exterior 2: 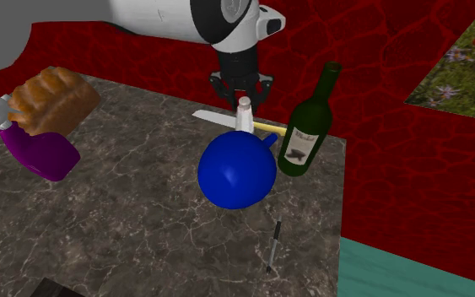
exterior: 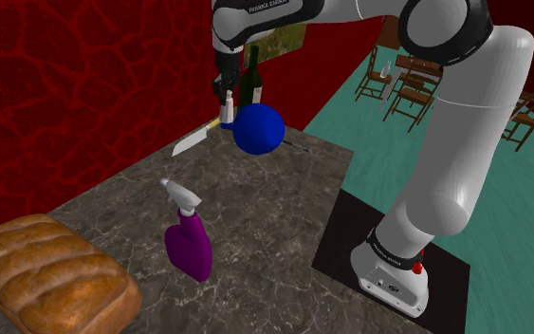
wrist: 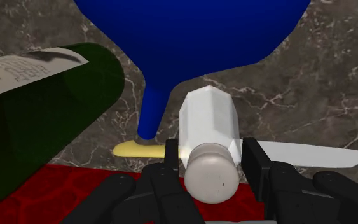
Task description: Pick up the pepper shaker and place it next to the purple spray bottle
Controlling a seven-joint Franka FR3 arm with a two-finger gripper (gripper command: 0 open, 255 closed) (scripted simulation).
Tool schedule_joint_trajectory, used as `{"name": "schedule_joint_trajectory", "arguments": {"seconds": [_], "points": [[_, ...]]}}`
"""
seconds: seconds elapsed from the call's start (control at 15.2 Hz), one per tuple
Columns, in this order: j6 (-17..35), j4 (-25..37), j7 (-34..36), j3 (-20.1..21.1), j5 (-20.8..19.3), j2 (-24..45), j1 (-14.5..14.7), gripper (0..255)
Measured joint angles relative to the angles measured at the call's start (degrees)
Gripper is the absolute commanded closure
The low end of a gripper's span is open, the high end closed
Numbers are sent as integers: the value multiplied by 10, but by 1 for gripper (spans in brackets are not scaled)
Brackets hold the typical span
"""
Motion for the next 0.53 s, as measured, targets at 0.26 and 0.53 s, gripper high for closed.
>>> {"name": "schedule_joint_trajectory", "arguments": {"seconds": [0.26,0.53], "points": [[-30,27,-3,0,2,-3,0,255],[-59,50,-6,1,3,-9,1,255]]}}
